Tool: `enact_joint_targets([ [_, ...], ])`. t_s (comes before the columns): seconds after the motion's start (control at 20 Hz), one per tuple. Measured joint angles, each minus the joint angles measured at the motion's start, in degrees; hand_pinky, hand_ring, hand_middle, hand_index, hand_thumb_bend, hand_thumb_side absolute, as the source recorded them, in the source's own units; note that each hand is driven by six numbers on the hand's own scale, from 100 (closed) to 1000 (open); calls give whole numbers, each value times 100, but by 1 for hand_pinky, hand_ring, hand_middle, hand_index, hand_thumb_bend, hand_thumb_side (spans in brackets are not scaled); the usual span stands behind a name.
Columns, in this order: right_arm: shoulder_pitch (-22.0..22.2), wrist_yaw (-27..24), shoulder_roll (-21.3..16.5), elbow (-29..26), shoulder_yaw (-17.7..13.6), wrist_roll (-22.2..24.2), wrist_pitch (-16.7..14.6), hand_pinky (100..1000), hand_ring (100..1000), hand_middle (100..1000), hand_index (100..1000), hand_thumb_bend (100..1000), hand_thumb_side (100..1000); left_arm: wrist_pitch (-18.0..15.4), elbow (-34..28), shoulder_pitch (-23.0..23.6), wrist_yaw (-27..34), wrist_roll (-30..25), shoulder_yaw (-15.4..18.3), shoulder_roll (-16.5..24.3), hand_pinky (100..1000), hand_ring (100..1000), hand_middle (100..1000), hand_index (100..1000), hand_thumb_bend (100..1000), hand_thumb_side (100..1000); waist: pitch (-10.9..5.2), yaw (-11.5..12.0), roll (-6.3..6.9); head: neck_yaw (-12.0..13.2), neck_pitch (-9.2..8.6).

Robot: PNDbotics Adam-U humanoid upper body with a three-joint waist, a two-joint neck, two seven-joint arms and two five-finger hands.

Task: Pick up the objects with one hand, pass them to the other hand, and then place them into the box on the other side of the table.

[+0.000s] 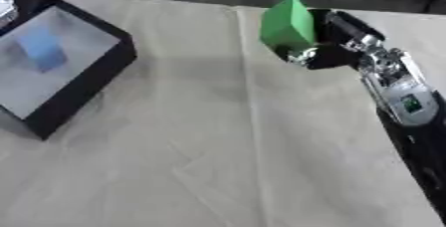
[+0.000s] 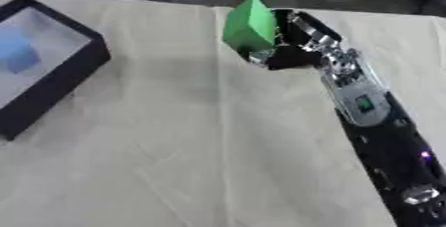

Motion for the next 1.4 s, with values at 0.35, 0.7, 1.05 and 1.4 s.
enact_joint_targets([
  [0.35,24,144,367,2,124,49,-53,695,656,476,486,320,170,-56,-9,-402,75,-427,-312,-405,729,605,571,724,492,292,-61,15,14,123,47],
  [0.7,102,243,712,34,225,53,-180,695,656,471,483,298,168,28,-18,-646,34,-772,-599,-802,718,604,573,724,494,293,-133,47,57,163,119],
  [1.05,163,335,1022,187,282,-69,-298,697,657,470,486,298,160,143,-19,-878,-126,-994,-789,-1166,715,604,574,724,494,296,-141,92,78,211,203],
  [1.4,207,495,1273,338,336,-198,-426,698,657,469,500,289,158,238,-19,-1026,-441,-1234,-987,-1452,741,613,584,727,508,294,-141,161,90,205,249],
])
